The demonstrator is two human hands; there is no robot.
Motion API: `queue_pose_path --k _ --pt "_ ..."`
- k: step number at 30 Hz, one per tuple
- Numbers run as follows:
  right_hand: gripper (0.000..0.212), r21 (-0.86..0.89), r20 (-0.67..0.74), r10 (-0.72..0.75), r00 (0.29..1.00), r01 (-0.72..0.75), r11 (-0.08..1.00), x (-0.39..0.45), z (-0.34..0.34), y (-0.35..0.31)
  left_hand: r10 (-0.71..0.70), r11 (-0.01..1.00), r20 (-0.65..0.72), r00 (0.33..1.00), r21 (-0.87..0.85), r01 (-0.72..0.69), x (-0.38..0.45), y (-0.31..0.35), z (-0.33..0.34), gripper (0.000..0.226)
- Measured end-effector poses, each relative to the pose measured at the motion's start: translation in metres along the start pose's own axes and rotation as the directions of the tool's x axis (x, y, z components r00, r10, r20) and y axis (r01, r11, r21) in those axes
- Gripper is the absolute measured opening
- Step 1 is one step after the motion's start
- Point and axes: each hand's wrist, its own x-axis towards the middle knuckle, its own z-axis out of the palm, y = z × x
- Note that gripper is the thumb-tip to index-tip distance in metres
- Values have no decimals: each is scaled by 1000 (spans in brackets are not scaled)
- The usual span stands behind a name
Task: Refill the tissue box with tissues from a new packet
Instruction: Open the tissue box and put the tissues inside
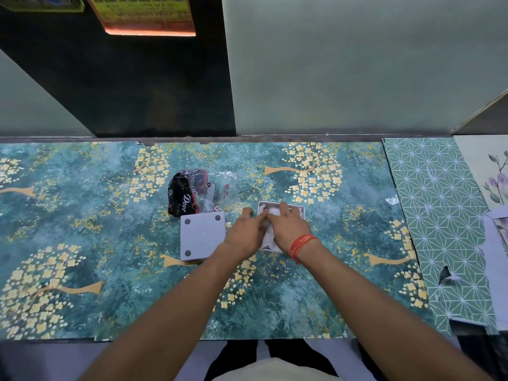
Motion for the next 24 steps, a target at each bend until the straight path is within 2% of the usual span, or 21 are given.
queue_pose_path --k 5,7,10,13,18,19,21,22,24 --pt "56 -40 33 5 999 -4 999 0 1 1 -43 979 161 986 202 10 0 -3 -15 92" --pt "59 -60 33 21 999 -19 998 0 3 -3 -88 967 216 972 252 32 3 0 -14 94" --pt "58 -83 -5 29 1000 -30 996 -2 6 -7 -120 955 214 969 293 53 3 6 -13 92" --pt "56 -85 -6 21 1000 -21 996 -6 11 -4 -72 965 182 981 262 22 2 2 -9 92" --pt "55 -27 6 41 999 -41 999 -2 2 -4 8 1000 139 990 28 -12 -1 -9 -7 87" --pt "53 3 -9 47 999 -47 999 -2 -2 -7 14 997 79 997 -75 -8 -5 -11 -9 80" --pt "44 103 -133 48 990 -34 994 0 -11 -19 -52 939 -148 988 -344 -2 -17 -17 -14 55" --pt "36 180 -208 41 977 -3 984 1 -14 -29 -157 881 -281 947 -473 6 -25 -22 -15 43" --pt "25 361 -262 25 965 74 930 5 -17 -56 -451 764 -435 780 -639 86 -41 -39 -14 27"
